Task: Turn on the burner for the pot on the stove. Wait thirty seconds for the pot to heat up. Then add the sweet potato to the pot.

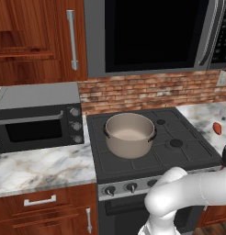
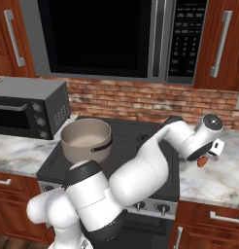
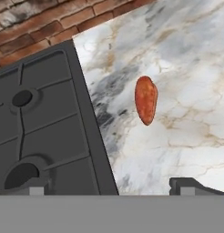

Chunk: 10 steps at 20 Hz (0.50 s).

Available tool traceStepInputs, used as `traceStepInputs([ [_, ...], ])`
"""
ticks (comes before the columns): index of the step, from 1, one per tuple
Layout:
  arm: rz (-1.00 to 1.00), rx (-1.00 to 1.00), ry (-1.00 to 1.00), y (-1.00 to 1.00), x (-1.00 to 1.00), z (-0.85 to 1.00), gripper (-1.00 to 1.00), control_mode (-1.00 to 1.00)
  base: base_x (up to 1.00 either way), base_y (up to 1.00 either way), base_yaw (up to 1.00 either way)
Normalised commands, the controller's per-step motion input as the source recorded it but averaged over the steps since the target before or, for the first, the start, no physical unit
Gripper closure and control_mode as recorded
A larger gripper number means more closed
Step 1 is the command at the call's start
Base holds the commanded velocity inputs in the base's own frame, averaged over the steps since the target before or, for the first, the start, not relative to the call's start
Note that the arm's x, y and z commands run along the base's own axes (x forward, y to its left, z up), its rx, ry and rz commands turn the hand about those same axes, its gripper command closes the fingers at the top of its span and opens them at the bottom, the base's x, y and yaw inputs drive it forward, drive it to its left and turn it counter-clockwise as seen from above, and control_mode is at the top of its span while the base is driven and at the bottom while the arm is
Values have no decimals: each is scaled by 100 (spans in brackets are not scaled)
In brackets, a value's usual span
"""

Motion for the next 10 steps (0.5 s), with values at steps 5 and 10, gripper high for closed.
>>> traceStepInputs([
  [5, 0, 0, 5, 0, 21, -27, -100, -100, 0, 0, 0],
  [10, 0, 0, 5, -1, 25, -31, -100, -100, 0, 0, 0],
])
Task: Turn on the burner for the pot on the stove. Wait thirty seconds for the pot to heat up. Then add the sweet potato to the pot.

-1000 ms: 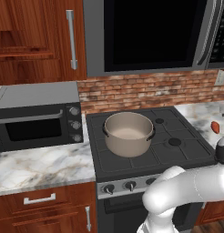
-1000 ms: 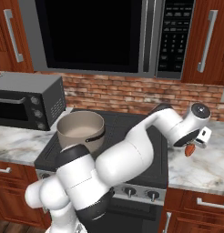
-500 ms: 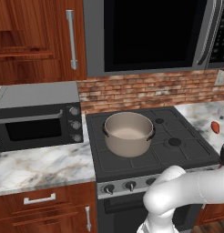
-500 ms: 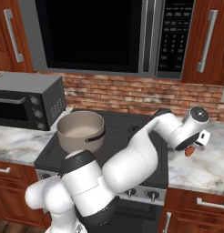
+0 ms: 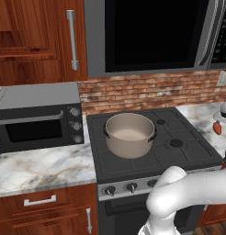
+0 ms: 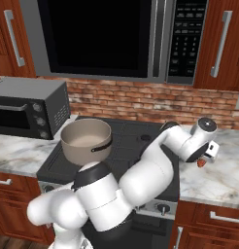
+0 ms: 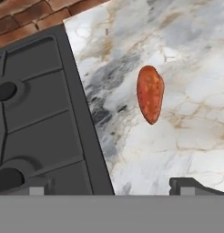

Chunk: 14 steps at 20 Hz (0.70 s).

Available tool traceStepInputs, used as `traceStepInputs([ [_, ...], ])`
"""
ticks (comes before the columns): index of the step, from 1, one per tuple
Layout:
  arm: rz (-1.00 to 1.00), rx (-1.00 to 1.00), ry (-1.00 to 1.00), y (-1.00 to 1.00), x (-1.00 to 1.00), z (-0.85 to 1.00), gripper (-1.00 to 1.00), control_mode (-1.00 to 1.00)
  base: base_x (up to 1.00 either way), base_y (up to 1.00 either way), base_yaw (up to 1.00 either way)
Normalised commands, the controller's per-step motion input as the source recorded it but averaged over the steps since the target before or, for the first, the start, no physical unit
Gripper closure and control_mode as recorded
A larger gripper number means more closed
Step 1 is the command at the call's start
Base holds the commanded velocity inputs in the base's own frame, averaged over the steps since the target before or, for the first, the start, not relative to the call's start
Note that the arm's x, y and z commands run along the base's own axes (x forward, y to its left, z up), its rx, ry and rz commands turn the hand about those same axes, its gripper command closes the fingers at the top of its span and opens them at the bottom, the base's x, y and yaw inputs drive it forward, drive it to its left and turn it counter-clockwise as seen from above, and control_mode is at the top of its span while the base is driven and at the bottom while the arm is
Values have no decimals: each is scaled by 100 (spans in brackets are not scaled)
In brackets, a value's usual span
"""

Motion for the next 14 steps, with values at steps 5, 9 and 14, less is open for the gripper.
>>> traceStepInputs([
  [5, 0, 3, 7, -28, 21, -2, -100, -100, 0, 0, 0],
  [9, 0, 4, 8, -33, 22, -5, -100, -100, 0, 0, 0],
  [14, 0, 4, 6, -29, 22, -10, -100, -100, 0, 0, 0],
])
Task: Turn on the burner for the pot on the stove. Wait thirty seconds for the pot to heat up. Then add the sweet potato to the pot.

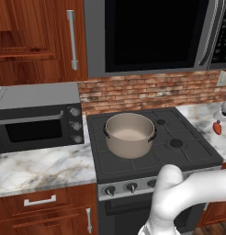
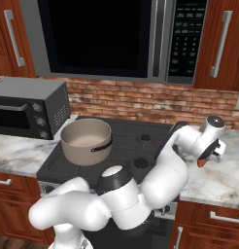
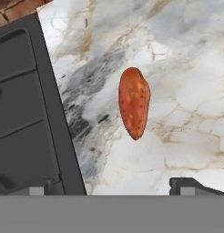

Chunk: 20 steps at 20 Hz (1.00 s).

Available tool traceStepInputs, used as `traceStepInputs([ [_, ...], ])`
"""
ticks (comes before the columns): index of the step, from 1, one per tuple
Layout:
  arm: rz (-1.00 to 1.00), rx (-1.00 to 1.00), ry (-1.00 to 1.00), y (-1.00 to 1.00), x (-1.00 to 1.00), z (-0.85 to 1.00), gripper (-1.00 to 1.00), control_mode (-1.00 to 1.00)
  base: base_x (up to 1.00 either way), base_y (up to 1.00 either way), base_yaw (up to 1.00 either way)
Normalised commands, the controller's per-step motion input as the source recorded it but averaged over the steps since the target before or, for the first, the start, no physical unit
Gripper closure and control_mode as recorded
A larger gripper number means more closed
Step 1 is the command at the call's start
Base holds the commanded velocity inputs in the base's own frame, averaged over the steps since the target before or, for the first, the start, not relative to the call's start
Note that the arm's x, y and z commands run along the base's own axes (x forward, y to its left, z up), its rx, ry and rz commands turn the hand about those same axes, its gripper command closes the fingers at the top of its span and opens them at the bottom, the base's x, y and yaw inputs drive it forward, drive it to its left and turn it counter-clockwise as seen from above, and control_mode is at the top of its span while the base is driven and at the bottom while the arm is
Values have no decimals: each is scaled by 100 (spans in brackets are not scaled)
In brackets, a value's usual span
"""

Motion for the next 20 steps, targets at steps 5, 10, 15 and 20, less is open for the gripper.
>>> traceStepInputs([
  [5, 0, 0, 1, -8, 24, -31, -100, -100, 0, 0, 0],
  [10, 0, 0, 0, -1, 22, -43, -100, -100, 0, 0, 0],
  [15, 0, 1, 0, -9, 14, -43, -100, -100, 0, 0, 0],
  [20, 0, 1, 0, -12, 19, -32, -100, -100, 0, 0, 0],
])
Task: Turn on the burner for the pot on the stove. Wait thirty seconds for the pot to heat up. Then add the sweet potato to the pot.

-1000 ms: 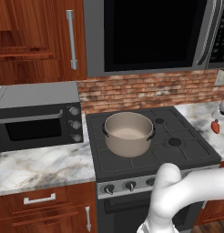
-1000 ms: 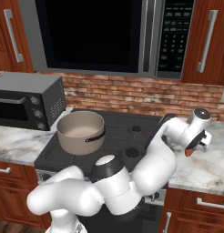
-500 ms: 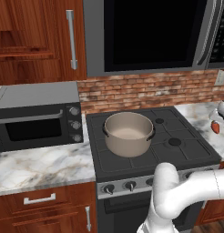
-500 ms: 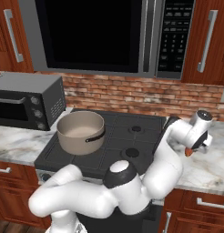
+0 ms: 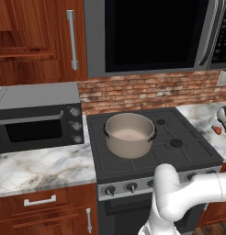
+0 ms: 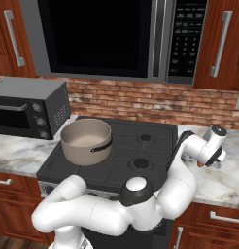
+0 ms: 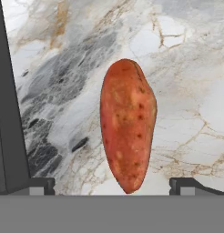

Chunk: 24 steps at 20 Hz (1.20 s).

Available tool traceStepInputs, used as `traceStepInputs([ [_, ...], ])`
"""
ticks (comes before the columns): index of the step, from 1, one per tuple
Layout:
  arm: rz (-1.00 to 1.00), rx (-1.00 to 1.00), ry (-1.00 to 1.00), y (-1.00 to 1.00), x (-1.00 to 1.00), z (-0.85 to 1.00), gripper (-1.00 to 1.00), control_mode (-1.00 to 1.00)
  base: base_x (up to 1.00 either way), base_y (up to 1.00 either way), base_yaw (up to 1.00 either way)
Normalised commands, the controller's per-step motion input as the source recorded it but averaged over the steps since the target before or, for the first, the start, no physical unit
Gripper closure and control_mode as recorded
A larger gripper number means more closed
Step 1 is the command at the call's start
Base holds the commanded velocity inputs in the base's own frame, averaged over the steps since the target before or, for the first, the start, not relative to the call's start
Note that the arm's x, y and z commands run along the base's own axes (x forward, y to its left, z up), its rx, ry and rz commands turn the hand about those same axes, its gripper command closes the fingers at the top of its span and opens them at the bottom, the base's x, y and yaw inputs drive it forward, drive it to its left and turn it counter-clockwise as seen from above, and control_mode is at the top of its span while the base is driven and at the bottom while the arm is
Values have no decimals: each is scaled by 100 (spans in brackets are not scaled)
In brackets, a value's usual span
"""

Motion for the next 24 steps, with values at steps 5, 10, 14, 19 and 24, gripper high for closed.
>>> traceStepInputs([
  [5, 0, 1, 0, -14, 21, -32, -100, -100, 0, 0, 0],
  [10, 0, 1, -1, -19, 22, -24, -100, -100, 0, 0, 0],
  [14, 0, 2, -1, -29, 20, -17, -100, -100, 0, 0, 0],
  [19, 0, 0, 0, -14, 32, -22, 100, -100, 0, 0, 0],
  [24, 0, 0, 0, -3, 31, -29, 100, -100, 0, 0, 0],
])
